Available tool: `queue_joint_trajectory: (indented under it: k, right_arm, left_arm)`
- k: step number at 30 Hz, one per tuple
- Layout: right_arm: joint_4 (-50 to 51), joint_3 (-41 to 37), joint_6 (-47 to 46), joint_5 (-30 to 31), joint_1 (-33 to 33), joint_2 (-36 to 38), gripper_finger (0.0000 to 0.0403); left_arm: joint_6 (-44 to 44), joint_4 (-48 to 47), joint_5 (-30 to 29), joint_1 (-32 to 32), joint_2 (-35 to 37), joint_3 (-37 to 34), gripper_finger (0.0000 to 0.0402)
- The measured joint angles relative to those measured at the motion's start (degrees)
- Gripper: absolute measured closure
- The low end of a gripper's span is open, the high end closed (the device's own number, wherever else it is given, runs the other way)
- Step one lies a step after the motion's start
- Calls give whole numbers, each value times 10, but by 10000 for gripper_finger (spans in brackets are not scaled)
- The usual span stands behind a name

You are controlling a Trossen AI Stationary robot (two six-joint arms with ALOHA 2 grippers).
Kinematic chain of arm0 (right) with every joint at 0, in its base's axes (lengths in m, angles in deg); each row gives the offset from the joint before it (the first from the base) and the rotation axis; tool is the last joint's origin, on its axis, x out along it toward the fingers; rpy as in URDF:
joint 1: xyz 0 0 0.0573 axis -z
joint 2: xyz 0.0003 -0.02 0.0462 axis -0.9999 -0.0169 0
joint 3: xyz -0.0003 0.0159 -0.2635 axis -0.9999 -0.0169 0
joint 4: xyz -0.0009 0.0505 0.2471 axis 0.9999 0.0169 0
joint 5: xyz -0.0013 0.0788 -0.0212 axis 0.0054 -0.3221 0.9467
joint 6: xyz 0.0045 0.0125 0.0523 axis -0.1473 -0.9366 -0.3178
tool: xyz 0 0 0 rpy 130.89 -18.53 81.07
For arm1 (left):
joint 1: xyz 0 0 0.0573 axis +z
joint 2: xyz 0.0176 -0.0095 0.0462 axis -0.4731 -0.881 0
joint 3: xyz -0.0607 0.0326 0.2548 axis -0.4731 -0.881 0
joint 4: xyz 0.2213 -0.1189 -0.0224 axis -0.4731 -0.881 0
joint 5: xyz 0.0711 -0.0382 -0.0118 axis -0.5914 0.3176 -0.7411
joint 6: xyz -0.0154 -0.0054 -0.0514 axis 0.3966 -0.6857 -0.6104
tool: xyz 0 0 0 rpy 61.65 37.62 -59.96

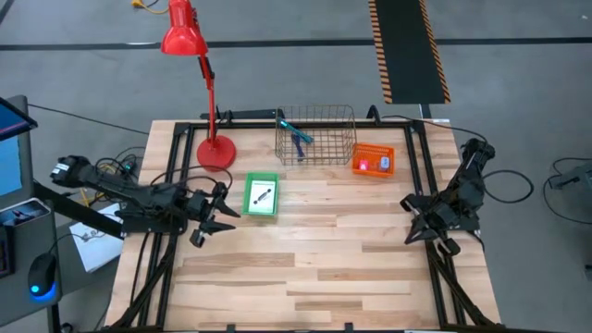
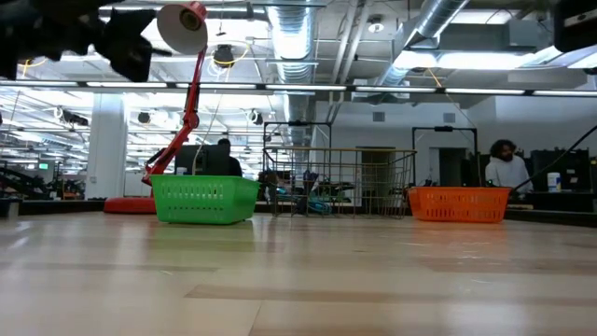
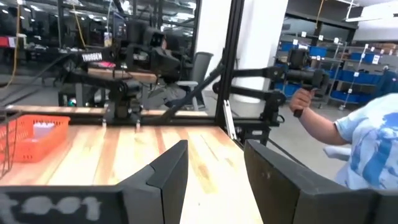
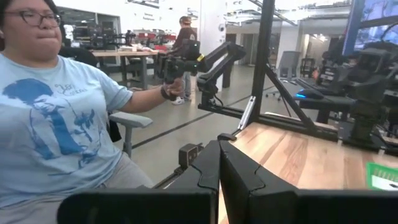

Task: Pick and place items into bin
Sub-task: Return to Home Position

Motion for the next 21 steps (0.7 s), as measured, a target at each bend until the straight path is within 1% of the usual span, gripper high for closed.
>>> queue_joint_trajectory:
  k: [4, 7, 11, 15, 19, 21]
  right_arm:
    - [11, 0, -4, 5, 4, 0, 403]
    - [11, 0, -9, 5, 12, 0, 403]
    - [11, 0, -18, 4, 29, 0, 403]
    - [17, 0, -19, 3, 45, 0, 403]
    - [40, 0, -20, 3, 56, 0, 403]
    - [47, 0, -20, 2, 57, 0, 403]
  left_arm:
    - [0, 1, -2, -9, 22, -30, 255]
    - [0, 0, -16, -15, 57, -57, 255]
    - [1, -53, -45, -25, 112, -58, 255]
    - [27, -89, -67, -39, 155, -59, 255]
    - [30, -148, -98, -50, 179, -59, 255]
    - [29, -161, -117, -59, 181, -59, 255]
